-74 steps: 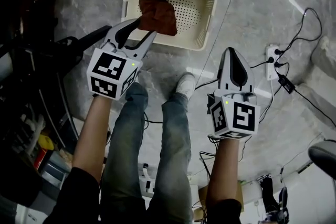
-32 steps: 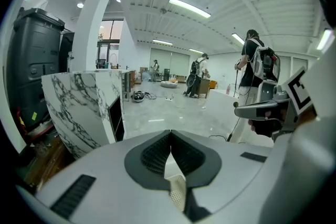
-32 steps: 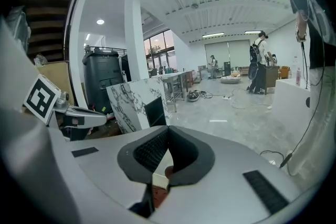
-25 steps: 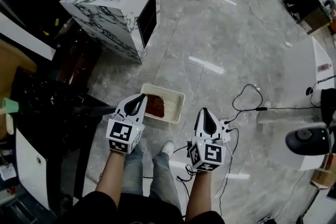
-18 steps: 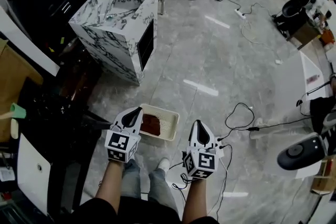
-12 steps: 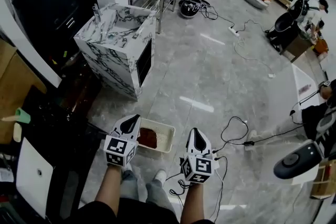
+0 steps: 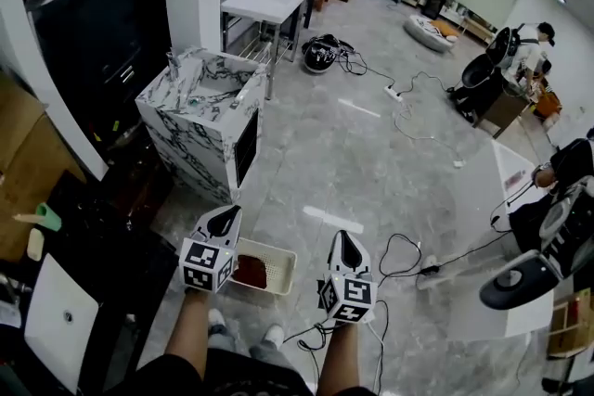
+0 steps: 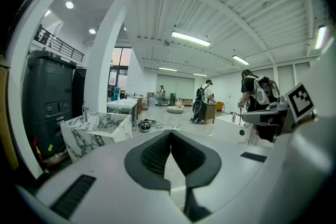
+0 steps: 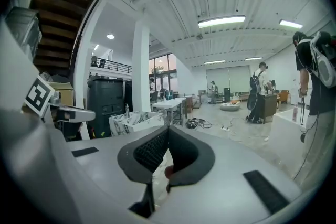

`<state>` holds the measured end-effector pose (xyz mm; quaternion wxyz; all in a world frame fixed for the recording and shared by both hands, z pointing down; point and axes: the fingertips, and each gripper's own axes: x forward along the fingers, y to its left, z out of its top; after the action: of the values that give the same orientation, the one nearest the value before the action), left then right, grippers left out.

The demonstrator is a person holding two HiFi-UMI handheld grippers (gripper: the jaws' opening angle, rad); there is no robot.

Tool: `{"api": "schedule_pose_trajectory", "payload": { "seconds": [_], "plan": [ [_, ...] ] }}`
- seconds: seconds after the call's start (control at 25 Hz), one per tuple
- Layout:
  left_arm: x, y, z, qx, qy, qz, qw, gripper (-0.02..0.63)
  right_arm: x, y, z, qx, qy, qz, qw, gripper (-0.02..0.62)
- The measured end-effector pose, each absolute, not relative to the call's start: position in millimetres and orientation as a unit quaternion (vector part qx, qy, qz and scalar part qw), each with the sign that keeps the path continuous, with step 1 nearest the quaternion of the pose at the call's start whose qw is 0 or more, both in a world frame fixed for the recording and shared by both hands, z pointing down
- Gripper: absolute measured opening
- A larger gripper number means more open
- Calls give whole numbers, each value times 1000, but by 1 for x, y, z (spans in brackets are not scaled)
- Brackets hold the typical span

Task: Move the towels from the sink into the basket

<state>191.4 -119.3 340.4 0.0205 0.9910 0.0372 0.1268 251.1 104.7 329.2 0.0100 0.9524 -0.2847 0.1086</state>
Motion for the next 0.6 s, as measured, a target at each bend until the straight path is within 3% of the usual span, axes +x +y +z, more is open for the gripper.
{"api": "schedule_pose_trajectory", "payload": {
  "seconds": [0.6],
  "plan": [
    [181, -141, 274, 996, 39, 80, 7, 17, 242, 90, 266, 956, -285, 60, 27, 14]
  ]
}}
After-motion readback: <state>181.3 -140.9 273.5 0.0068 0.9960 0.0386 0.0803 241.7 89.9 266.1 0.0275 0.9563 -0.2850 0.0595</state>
